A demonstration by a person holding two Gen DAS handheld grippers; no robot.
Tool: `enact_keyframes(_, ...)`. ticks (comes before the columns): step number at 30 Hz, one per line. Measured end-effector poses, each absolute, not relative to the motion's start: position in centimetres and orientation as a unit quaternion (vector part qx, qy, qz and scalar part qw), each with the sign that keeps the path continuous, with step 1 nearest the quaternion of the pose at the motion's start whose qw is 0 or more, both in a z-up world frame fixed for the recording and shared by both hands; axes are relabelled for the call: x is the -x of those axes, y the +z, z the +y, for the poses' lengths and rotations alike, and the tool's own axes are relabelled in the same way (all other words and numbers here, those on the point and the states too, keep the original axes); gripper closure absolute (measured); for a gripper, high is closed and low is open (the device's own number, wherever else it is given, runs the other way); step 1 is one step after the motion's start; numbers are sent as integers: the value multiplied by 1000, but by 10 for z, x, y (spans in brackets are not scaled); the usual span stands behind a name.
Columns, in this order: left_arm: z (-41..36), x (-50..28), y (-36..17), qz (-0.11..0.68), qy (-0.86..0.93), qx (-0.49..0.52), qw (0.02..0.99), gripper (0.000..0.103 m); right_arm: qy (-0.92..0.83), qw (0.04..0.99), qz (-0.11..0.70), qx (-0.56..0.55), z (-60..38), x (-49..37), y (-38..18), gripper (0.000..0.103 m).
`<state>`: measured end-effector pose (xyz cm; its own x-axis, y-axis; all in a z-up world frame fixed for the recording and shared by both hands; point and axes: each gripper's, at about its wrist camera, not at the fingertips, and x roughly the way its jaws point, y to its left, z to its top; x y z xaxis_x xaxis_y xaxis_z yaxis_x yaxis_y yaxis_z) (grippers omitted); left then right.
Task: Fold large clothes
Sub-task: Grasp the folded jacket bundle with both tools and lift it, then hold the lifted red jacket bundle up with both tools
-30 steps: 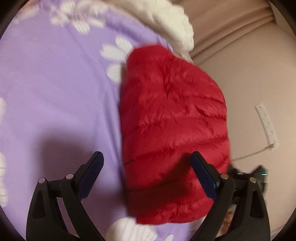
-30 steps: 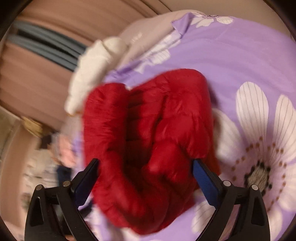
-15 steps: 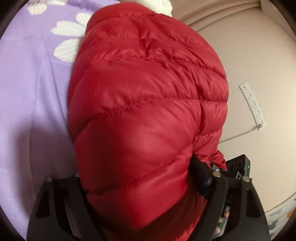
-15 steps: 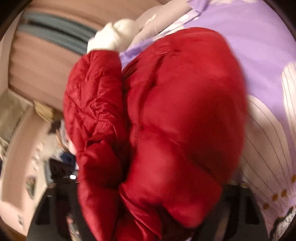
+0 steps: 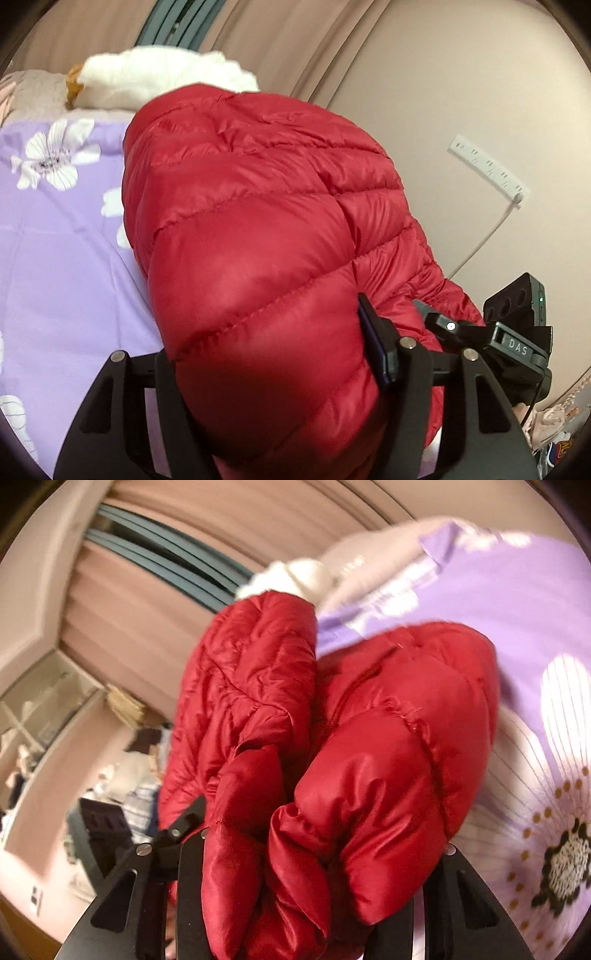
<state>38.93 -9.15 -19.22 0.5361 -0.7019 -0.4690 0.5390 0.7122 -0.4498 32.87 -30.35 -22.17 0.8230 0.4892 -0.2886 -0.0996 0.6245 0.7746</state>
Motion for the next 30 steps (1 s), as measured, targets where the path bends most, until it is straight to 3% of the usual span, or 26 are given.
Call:
enact_keyframes(16, 7, -317, -86, 170, -322, 107, 925, 39, 253, 908, 139, -304, -237, -292, -105, 60)
enact_keyframes(30, 66, -282, -73, 154, -280, 124, 939, 39, 302, 902, 145, -274, -198, -281, -93, 59)
